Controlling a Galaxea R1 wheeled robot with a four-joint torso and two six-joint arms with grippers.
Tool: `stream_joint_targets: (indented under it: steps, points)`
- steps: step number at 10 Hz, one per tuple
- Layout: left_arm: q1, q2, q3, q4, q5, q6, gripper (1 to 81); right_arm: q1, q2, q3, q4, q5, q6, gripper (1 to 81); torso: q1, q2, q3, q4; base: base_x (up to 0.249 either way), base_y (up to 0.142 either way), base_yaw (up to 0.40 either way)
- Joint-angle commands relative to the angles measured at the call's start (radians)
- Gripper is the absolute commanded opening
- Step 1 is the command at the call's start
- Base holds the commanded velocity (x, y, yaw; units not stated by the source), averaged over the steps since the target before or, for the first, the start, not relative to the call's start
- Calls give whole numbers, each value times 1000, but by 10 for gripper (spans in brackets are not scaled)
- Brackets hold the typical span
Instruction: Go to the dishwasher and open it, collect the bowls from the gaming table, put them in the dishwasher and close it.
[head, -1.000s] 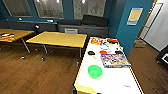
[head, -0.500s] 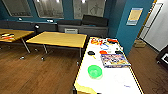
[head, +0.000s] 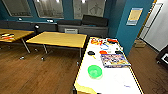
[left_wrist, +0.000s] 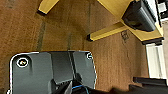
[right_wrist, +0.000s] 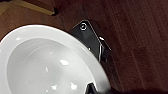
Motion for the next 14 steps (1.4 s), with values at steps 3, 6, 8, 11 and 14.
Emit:
stream_joint_targets:
  steps: [3, 6, 8, 11, 14]
  points:
    - [-247, -120, 115, -139, 198, -4, 811, -91, 11, 84, 431, 43, -499, 10, 0, 0, 0, 0, 0, 0, 0]
    - [-409, -150, 127, -187, 294, -4, 811, -114, 51, 78, 396, 46, -521, 10, 0, 0, 0, 0, 0, 0, 0]
    - [-505, -133, 129, -219, 352, -4, 811, -114, 103, 10, 408, 69, -534, 10, 0, 0, 0, 0, 0, 0, 0]
    - [-637, -87, 72, -366, 367, -4, 811, -111, 160, -33, 453, 162, -533, 10, 0, 0, 0, 0, 0, 0, 0]
    - [-750, 34, -85, -486, 424, -49, 811, -93, 169, -42, 453, 167, -525, 10, 0, 0, 0, 0, 0, 0, 0]
